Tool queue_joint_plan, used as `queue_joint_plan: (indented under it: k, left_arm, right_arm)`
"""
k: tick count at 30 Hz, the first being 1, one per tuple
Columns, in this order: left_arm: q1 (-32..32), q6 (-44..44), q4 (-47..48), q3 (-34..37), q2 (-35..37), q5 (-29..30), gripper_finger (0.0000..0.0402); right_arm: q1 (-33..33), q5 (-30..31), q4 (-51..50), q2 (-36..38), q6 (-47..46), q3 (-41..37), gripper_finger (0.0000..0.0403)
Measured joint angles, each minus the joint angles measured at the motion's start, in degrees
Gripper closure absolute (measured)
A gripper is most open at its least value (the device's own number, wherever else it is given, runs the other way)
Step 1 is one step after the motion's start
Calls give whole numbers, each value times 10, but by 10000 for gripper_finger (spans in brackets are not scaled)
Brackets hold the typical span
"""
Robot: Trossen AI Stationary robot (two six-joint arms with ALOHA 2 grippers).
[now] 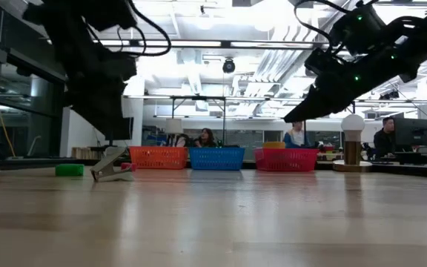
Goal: Pick and place Stapler, Stapler remover, tape
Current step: Put the light gray staple remover into the orange bin
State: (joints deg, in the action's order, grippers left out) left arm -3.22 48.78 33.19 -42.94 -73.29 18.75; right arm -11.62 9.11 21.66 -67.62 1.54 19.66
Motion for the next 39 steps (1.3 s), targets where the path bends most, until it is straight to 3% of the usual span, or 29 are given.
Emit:
queue_joint_plan:
  k: [6,13,26,34,39]
  left_arm:
    - [-54,11,4,0,0,-38,211]
    - [-97,44,0,0,-2,-94,211]
    - [-194,184,-3,0,-88,-64,204]
    - [-201,240,-34,-2,-166,-57,142]
    - [-202,262,-43,-3,-174,-31,120]
  right_arm:
    - [0,-43,-2,-1,9,0,204]
    - [0,-50,0,-1,22,0,204]
    - [0,-35,17,-1,34,0,204]
    - [0,-35,18,-1,34,0,204]
    - [0,-35,20,-1,34,0,204]
